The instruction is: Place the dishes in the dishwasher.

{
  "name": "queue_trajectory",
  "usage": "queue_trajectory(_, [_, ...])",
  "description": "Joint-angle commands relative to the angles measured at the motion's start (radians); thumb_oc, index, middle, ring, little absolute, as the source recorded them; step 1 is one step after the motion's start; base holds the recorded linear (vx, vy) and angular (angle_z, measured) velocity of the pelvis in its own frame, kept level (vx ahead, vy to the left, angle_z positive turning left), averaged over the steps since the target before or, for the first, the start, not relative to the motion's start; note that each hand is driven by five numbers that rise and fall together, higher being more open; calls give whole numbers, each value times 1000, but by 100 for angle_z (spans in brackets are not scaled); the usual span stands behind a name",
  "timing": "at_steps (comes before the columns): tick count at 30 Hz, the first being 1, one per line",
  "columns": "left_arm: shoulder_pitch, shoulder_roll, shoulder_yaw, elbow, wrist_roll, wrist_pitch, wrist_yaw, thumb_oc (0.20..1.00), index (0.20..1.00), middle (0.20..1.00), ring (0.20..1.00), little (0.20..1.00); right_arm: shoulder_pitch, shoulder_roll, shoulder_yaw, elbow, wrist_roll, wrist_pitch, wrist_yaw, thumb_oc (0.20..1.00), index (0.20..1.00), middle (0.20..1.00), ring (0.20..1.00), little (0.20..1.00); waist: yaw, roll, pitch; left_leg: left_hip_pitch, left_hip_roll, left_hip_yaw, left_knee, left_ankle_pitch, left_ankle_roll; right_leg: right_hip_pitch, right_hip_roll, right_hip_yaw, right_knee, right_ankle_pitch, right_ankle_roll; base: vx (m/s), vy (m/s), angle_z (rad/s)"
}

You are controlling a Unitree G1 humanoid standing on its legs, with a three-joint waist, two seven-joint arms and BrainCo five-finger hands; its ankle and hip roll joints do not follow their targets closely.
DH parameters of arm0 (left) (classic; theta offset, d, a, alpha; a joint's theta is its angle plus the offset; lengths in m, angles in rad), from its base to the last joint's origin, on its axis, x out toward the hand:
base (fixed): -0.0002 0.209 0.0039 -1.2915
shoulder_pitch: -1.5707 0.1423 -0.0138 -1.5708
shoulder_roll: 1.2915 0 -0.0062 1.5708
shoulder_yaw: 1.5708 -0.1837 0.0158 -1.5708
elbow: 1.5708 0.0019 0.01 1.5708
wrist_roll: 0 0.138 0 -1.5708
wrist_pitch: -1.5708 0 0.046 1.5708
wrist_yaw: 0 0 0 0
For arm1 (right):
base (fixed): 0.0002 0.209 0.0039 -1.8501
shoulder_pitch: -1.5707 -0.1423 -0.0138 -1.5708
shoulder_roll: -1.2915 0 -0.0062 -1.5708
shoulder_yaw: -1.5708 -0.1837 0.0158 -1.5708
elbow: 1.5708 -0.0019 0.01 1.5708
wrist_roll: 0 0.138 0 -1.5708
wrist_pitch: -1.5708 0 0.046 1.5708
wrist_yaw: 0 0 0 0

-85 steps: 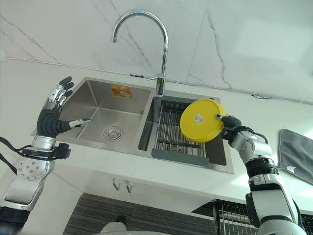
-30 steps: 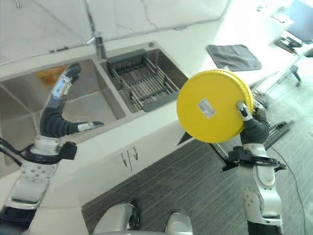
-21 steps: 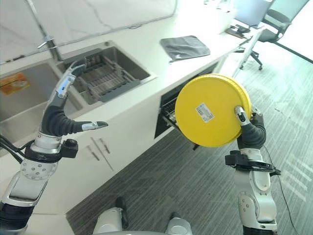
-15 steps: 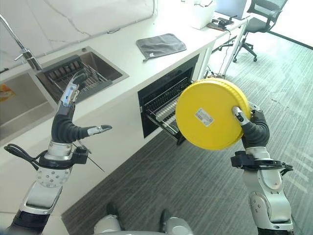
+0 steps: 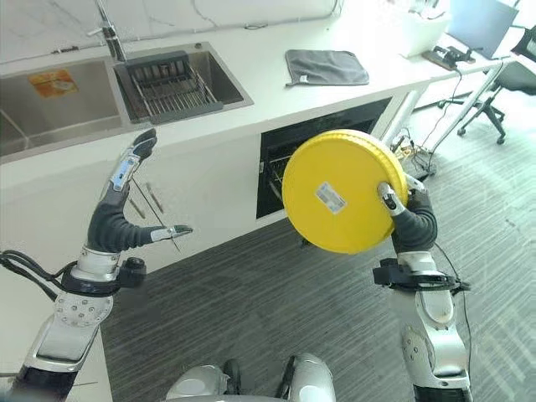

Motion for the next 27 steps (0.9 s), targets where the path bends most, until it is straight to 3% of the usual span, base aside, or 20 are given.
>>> queue_trajectory(1, [-60, 42, 10, -37, 2, -16, -2, 1000, 1000, 1000, 1000, 1000, -63, -2, -37, -45, 14, -86, 43, 200, 200, 200, 200, 200, -31, -17, -58, 27, 39, -138, -98, 15, -90, 208, 19, 4, -426, 92, 40, 467, -458, 8])
queue_trajectory(2, [-64, 39, 2, -35, 13, -2, 6, 1000, 1000, 1000, 1000, 1000, -65, -4, -33, -45, 20, -80, 47, 200, 200, 200, 200, 200, -51, -21, -61, 37, 40, -153, -105, 3, -98, 209, 2, 68, -549, 173, 66, 451, -471, 26])
queue_trajectory(5, [-56, 45, 0, -33, 28, 4, 35, 1000, 1000, 1000, 1000, 1000, -77, 2, -16, -54, -7, -86, 45, 200, 200, 200, 200, 200, -66, -14, -55, 74, 61, -172, -124, -19, -101, 150, -29, 101, -588, 262, 93, 315, -486, 64])
queue_trajectory(7, [-28, 50, 20, -34, 29, 4, 44, 1000, 1000, 1000, 1000, 1000, -90, 6, 13, -51, -36, -84, 62, 200, 200, 200, 200, 200, -57, -14, -54, 91, 101, -156, -90, -42, -109, 130, -20, 60, -532, 218, 99, 328, -648, 51])
queue_trajectory(9, [-7, 54, 24, -52, 1, 30, 45, 1000, 1000, 1000, 1000, 1000, -90, -25, 18, -67, -55, -52, 55, 200, 200, 200, 200, 200, -67, -15, -70, 105, 125, -156, -56, -49, -134, 143, 7, 71, -528, 182, 76, 300, -518, 21])
queue_trajectory(11, [27, 18, 43, -66, -84, 26, -3, 1000, 1000, 1000, 1000, 1000, -76, -54, 11, -69, -101, -56, 43, 200, 200, 200, 200, 200, -44, -32, -67, 3, 143, -159, 200, 3, -167, 191, 10, 44, -545, 167, 34, 236, -465, 30])
queue_trajectory(13, [50, -5, 44, -68, -65, 9, -19, 1000, 1000, 1000, 1000, 1000, -66, -74, 3, -73, -133, -77, 23, 200, 200, 200, 200, 200, -45, -29, -60, -87, 150, -159, 296, 13, -170, 225, 20, 33, -566, 160, 12, 214, -216, 27])
queue_trajectory(15, [57, -12, 38, -58, -92, 4, -39, 1000, 1000, 1000, 1000, 1000, -74, -87, 5, -74, -152, -71, -32, 200, 200, 200, 200, 200, -46, -5, -57, -67, 185, -111, 103, 28, -184, 250, 20, -8, -573, 140, 25, 281, 60, 28])
queue_trajectory(16, [63, -15, 43, -59, -104, -1, -55, 1000, 1000, 1000, 1000, 1000, -67, -84, 0, -75, -166, -74, -40, 200, 200, 200, 200, 200, -50, 14, -61, -35, 201, -91, -47, 90, -202, 258, 21, -27, -577, 133, 36, 328, 275, 37])
queue_trajectory(17, [69, -16, 42, -59, -110, -7, -63, 1000, 1000, 1000, 1000, 1000, -50, -70, -4, -82, -185, -88, -41, 200, 200, 200, 200, 200, -53, 39, -64, -7, 230, -75, -208, 188, -233, 274, 21, -47, -583, 126, 49, 336, 323, 22])
queue_trajectory(18, [67, -15, 38, -55, -112, -9, -69, 1000, 1000, 1000, 1000, 1000, -40, -64, -8, -91, -194, -93, -42, 200, 200, 200, 200, 200, -55, 45, -62, -6, 245, -71, -241, 220, -246, 286, 15, -56, -585, 122, 53, 297, 339, 20])
queue_trajectory(20, [50, -9, 32, -46, -113, -11, -87, 1000, 1000, 1000, 1000, 1000, -33, -68, -21, -99, -204, -99, -65, 200, 200, 200, 200, 200, -54, 42, -63, -7, 241, -85, -243, 211, -246, 313, -23, -76, -583, 112, 74, 306, 462, 10])
queue_trajectory(23, [34, 1, 34, -57, -118, 4, -123, 1000, 1000, 1000, 1000, 1000, -19, -50, -43, -116, -194, -93, -85, 200, 200, 200, 200, 200, -43, 30, -72, 5, 190, -86, -243, 177, -221, 325, -83, -107, -559, 128, 110, 207, 377, -16])
queue_trajectory(25, [16, 20, 25, -62, -90, 2, -136, 1000, 1000, 1000, 1000, 1000, 5, -30, -51, -130, -194, -106, -86, 200, 200, 200, 200, 200, -43, 22, -76, 14, 155, -102, -243, 155, -189, 298, -100, -91, -443, 131, 103, 196, 325, -33])
queue_trajectory(27, [4, 33, 21, -62, -75, 2, -130, 1000, 1000, 1000, 1000, 1000, 3, -28, -45, -129, -203, -112, -92, 200, 200, 200, 200, 200, -44, 19, -76, 24, 150, -96, -243, 147, -177, 266, -99, -81, -433, 131, 102, 109, 119, -10])
